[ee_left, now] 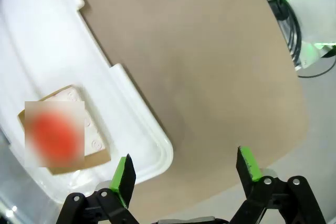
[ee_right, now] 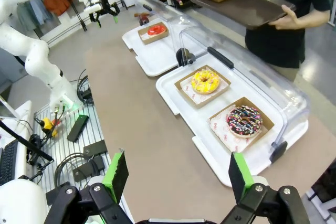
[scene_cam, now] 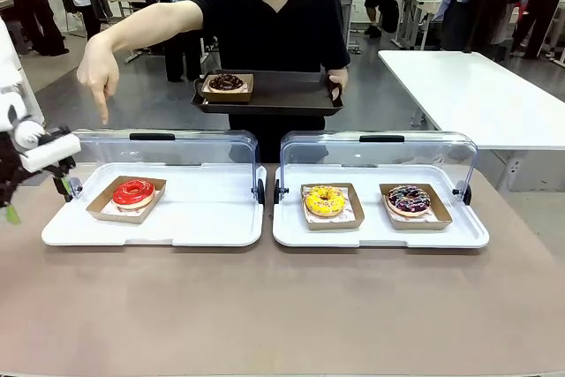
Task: Provide the desired donut to the person.
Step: Pick up and lift the Paper togo box containing the Donut pointed at by the person.
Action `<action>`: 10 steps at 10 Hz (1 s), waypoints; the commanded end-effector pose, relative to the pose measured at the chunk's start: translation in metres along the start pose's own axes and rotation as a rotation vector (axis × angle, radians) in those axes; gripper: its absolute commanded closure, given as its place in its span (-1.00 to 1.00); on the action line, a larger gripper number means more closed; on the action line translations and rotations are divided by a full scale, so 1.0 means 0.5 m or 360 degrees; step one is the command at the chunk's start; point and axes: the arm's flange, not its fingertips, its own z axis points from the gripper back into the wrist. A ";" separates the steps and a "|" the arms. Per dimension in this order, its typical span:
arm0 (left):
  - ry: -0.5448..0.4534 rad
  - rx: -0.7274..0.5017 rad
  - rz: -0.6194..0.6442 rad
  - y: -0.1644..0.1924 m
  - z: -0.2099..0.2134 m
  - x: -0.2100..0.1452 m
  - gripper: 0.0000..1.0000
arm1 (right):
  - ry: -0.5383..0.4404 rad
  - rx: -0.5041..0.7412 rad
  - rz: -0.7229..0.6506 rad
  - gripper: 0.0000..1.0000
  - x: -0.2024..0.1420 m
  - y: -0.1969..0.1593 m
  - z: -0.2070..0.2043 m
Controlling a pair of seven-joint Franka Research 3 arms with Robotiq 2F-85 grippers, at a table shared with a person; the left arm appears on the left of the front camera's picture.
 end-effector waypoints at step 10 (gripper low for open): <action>0.0074 0.0000 0.0037 0.048 -0.074 -0.003 -1.00 | -0.0039 0.0013 0.0012 -1.00 0.000 -0.003 0.000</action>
